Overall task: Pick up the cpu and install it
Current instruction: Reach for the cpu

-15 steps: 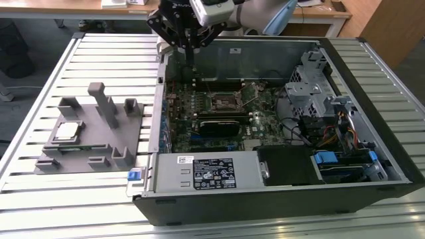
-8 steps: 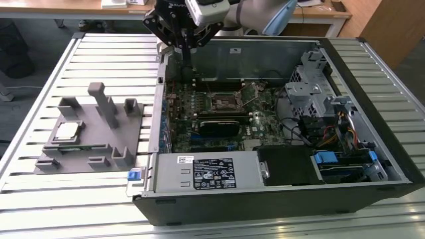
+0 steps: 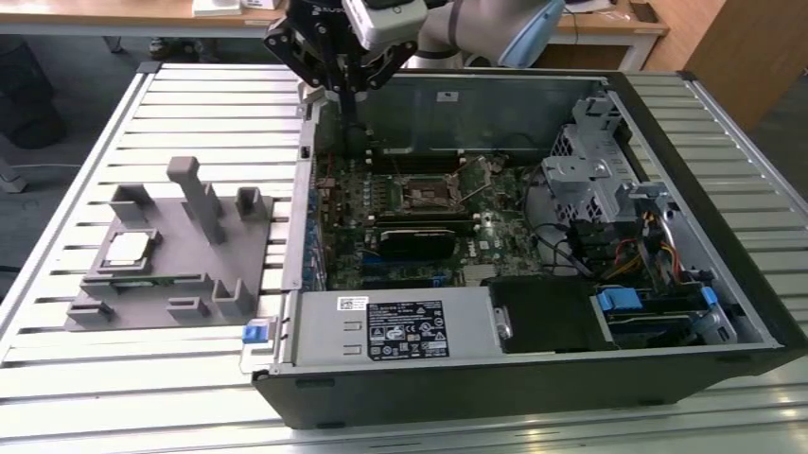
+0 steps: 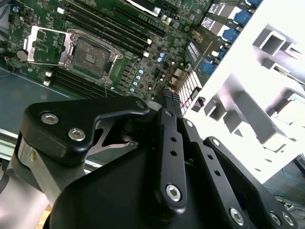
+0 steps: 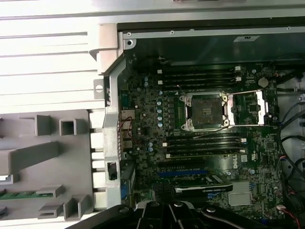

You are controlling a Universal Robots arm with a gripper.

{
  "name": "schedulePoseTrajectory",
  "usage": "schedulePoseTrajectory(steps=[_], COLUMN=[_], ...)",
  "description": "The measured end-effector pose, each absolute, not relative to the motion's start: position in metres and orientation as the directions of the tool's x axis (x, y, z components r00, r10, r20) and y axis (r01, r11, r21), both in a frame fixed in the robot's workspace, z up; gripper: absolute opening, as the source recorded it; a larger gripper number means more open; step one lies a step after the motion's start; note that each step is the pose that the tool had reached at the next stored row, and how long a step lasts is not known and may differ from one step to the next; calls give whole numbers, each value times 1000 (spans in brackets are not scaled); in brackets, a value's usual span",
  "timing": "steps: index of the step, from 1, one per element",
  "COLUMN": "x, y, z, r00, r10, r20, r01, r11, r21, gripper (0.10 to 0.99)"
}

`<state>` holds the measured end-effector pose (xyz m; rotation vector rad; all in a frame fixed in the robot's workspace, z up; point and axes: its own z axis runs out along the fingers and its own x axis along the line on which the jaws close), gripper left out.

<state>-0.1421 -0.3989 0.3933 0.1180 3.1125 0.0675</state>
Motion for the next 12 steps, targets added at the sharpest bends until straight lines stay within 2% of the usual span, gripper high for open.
schedulePoseTrajectory(steps=[12], x=[-149], y=[-399], z=[393], r00=[-997], r10=[76], r20=[-24], r01=[75], r11=[996], r21=[44], gripper=[106])
